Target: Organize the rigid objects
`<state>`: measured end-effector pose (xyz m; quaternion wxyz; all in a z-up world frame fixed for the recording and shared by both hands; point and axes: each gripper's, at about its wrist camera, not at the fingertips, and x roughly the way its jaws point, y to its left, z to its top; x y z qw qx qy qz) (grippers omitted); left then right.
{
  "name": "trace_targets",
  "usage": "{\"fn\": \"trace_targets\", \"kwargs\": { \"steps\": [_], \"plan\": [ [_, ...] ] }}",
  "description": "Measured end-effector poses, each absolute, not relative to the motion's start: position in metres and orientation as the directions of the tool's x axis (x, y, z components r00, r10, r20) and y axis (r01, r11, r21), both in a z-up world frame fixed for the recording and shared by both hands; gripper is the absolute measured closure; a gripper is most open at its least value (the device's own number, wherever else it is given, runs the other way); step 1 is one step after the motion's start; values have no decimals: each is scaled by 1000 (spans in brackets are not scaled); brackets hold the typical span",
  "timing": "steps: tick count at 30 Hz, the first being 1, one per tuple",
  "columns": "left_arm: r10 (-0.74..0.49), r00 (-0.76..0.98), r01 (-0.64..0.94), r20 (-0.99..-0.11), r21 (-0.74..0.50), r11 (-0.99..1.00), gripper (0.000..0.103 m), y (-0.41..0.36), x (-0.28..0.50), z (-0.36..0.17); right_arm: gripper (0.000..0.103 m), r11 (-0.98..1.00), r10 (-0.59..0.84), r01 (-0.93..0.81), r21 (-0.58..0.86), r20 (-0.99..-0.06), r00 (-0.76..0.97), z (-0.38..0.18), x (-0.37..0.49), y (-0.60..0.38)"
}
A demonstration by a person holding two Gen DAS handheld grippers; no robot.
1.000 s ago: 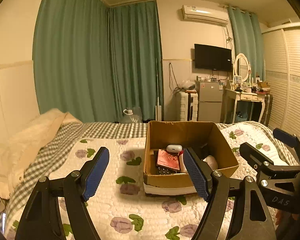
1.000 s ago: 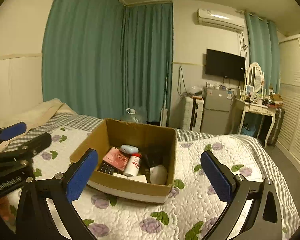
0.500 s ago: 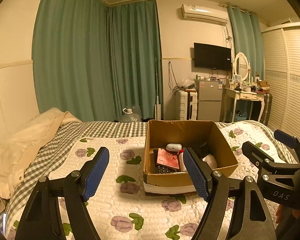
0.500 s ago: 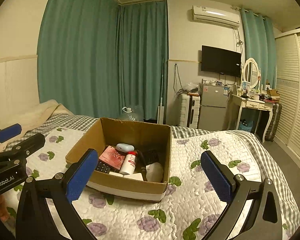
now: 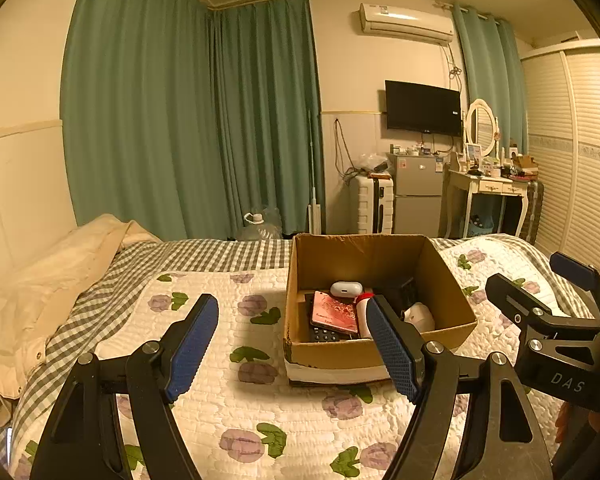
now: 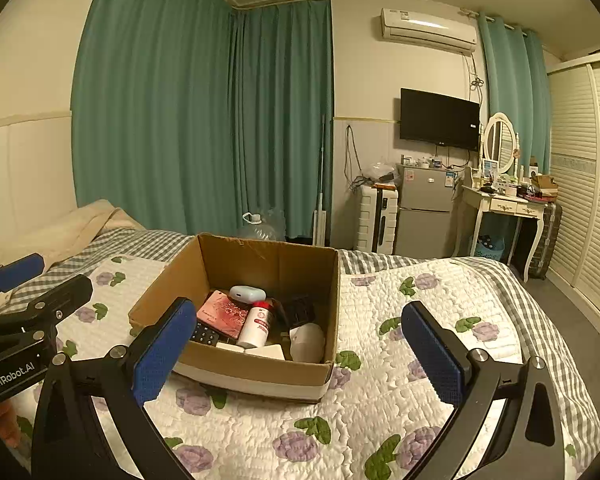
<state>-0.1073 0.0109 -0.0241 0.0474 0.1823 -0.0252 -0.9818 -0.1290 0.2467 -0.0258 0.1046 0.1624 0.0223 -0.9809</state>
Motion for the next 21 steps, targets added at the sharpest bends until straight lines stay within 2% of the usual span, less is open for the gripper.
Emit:
{"fn": "trace_targets", "kwargs": {
  "steps": [21],
  "plan": [
    [-100, -927, 83, -362, 64, -995, 24, 6, -110, -28, 0, -978, -191, 209, -15, -347, -918, -30, -134, 245]
  ]
}}
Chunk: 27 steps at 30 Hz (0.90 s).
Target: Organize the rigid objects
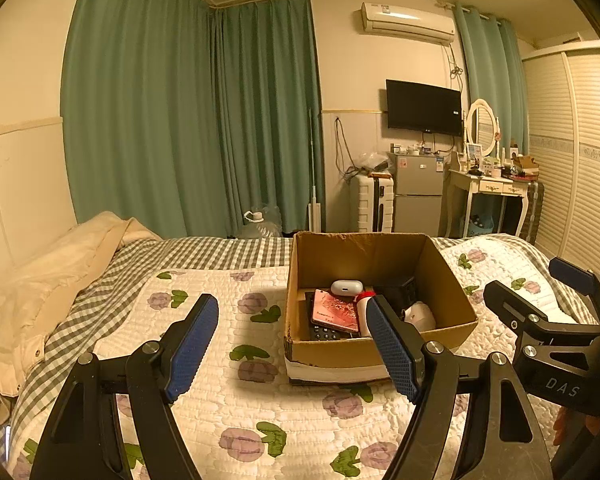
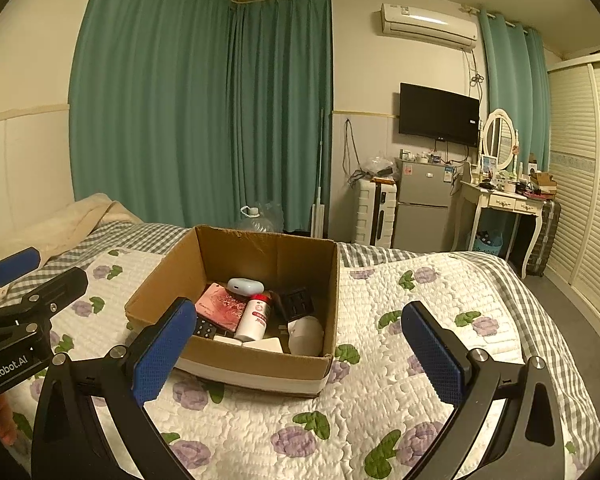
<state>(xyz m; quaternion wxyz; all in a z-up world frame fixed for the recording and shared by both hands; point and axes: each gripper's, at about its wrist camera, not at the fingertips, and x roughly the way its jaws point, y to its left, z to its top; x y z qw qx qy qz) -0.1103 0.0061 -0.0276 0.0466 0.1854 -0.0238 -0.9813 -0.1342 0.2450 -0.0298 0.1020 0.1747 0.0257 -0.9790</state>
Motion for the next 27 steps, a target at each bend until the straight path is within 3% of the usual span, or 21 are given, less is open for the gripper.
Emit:
{"fn": "trace_targets", "kwargs": {
  "steps": [27],
  "plan": [
    [-100, -925, 82, -365, 65, -995, 24, 7, -110, -28, 0, -978, -191, 210, -15, -355, -915, -32, -134, 244]
  ]
}}
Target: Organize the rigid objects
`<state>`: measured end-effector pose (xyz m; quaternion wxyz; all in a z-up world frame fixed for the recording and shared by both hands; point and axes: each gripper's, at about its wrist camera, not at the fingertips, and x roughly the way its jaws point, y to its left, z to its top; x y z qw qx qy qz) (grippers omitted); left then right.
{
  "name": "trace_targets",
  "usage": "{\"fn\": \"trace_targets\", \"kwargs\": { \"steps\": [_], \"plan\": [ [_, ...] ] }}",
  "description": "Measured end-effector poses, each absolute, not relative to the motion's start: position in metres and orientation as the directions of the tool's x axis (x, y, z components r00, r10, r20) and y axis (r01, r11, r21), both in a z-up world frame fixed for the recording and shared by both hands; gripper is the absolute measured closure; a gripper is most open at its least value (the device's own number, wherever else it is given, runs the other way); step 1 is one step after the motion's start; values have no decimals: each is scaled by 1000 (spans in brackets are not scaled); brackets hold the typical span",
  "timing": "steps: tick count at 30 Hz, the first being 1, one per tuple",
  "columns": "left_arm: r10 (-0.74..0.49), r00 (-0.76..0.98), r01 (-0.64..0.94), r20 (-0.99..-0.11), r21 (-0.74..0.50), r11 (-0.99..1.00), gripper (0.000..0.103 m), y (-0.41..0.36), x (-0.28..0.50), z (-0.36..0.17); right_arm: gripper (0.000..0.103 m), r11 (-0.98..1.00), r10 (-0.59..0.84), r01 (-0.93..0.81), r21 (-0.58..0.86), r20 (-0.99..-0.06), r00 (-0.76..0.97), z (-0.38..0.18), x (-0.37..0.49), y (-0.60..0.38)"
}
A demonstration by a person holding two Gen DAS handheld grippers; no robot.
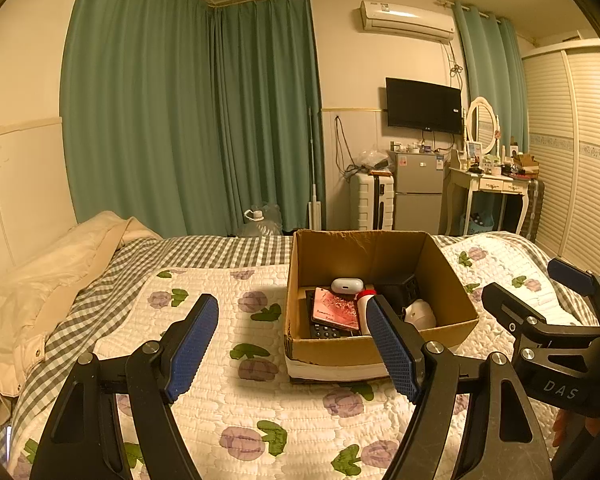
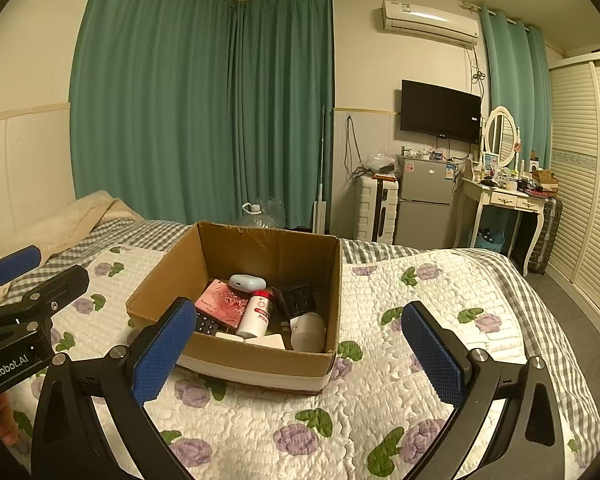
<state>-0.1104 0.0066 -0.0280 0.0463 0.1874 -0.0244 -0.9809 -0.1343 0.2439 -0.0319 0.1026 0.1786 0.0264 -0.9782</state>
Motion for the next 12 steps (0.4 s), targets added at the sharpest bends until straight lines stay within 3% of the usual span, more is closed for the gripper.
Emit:
{"fn": "trace_targets", "kwargs": {
  "steps": [12],
  "plan": [
    [-98, -924, 78, -371, 69, -995, 24, 6, -110, -30, 0, -978, -190, 209, -14, -364, -912, -35, -136, 243]
  ]
}}
